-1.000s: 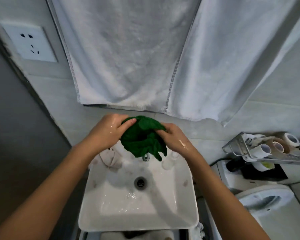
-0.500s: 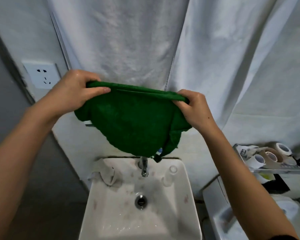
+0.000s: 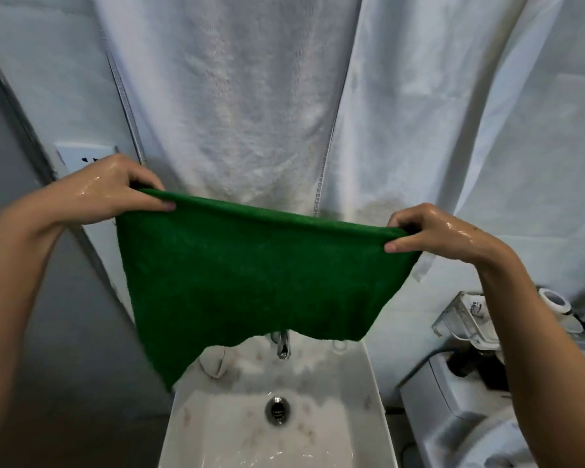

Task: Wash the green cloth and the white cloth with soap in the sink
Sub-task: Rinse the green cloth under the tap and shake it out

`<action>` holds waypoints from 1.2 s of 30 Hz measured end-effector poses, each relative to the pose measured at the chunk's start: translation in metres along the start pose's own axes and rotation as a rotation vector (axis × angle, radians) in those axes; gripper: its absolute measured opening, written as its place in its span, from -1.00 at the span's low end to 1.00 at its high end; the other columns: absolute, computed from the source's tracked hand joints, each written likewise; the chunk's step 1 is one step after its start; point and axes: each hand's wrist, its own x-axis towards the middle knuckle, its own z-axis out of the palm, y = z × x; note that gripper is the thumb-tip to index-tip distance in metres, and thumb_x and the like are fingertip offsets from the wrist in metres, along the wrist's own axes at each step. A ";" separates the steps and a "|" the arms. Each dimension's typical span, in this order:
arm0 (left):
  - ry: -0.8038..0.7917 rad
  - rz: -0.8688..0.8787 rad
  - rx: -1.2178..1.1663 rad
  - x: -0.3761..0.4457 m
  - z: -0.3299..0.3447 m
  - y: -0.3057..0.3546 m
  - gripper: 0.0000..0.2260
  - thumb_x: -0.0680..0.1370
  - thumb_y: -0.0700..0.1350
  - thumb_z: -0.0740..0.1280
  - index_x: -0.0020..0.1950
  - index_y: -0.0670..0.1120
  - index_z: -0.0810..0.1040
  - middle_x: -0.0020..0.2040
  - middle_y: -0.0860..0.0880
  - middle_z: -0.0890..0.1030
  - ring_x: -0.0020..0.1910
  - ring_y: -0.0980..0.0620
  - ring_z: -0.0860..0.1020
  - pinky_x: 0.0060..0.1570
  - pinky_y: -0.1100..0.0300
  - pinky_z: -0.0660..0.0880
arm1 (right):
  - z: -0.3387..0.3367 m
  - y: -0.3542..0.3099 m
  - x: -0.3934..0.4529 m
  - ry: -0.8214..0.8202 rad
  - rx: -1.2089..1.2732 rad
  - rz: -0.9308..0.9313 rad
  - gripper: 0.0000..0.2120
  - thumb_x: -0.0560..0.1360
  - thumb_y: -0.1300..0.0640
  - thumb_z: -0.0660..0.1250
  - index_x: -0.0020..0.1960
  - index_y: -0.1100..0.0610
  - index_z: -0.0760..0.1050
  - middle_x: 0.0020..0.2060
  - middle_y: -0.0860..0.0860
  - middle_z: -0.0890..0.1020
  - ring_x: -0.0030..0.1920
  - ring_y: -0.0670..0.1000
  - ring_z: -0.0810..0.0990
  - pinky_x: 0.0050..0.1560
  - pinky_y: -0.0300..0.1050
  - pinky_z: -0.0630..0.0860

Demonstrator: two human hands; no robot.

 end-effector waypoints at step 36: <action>0.102 -0.240 -0.683 -0.009 0.009 -0.040 -0.86 0.39 -0.11 0.49 -0.37 0.00 0.69 -0.39 0.06 0.64 -0.41 0.21 0.59 -0.43 0.37 0.52 | -0.018 0.017 -0.016 0.276 0.726 0.030 -0.60 0.05 -0.21 0.64 -0.39 0.03 0.56 -0.46 -0.07 0.53 -0.44 -0.14 0.52 -0.42 -0.34 0.48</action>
